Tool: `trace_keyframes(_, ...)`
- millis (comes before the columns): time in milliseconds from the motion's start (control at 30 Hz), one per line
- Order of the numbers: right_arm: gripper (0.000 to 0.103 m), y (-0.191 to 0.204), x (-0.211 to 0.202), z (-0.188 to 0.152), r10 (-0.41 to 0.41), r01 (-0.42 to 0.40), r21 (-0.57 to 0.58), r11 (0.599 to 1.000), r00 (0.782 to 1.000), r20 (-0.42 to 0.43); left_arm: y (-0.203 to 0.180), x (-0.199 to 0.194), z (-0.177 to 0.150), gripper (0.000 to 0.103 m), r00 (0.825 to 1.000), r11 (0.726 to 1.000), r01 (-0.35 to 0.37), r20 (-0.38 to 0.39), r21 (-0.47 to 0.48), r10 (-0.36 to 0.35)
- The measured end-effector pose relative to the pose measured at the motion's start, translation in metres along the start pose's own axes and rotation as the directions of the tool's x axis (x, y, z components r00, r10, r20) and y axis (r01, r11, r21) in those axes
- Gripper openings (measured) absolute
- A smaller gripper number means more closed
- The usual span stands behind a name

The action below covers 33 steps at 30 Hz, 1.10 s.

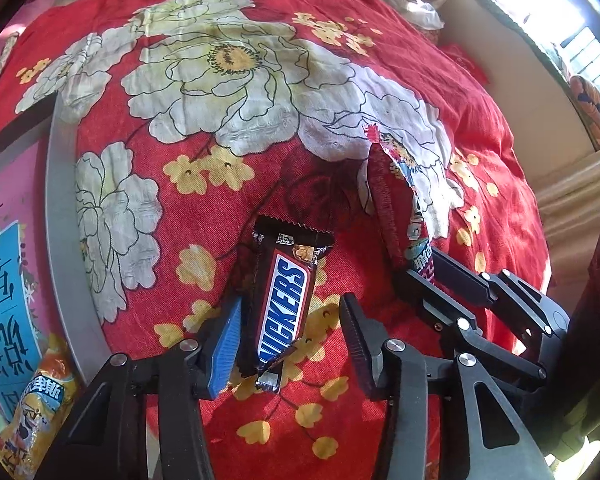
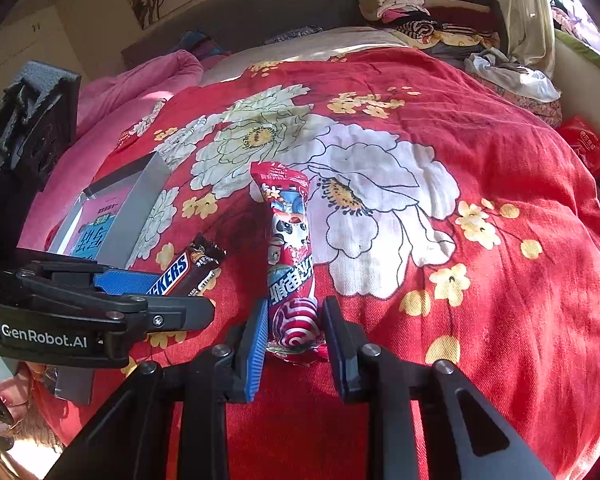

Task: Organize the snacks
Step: 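Grasp the Snickers bar with the left gripper while the right grasps the red candy stick, then carry the Snickers bar with the left gripper while the right carries the candy stick to the tray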

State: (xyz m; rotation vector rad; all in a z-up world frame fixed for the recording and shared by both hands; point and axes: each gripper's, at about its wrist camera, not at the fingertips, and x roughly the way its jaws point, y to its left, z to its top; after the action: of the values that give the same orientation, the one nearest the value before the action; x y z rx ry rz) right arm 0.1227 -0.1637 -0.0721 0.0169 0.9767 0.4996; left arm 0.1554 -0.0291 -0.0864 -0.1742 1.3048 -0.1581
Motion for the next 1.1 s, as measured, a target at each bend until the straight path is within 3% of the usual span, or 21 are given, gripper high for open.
trace_keyframes(67,0.028,0.001,0.001,-0.001,0.002,-0.002,-0.005,1.0,1.0,-0.003,0.0,0.002,-0.001,0.035,1.0,1.0,-0.025,0.001,0.018,0.025)
trace_keyframes(133,0.028,0.001,0.001,-0.001,0.012,-0.012,0.002,1.0,1.0,-0.003,0.002,0.001,-0.002,0.031,0.999,0.999,-0.032,0.011,0.026,0.031)
trace_keyframes(700,0.026,-0.005,-0.013,-0.01,0.147,-0.147,0.122,0.982,0.989,0.012,0.008,-0.046,-0.027,0.029,0.996,0.999,-0.005,0.09,0.033,0.002)
trace_keyframes(1100,0.026,0.023,-0.039,-0.008,0.155,-0.157,0.076,0.985,0.987,0.036,0.015,-0.089,-0.04,0.029,0.987,1.0,-0.001,0.162,0.023,-0.003)
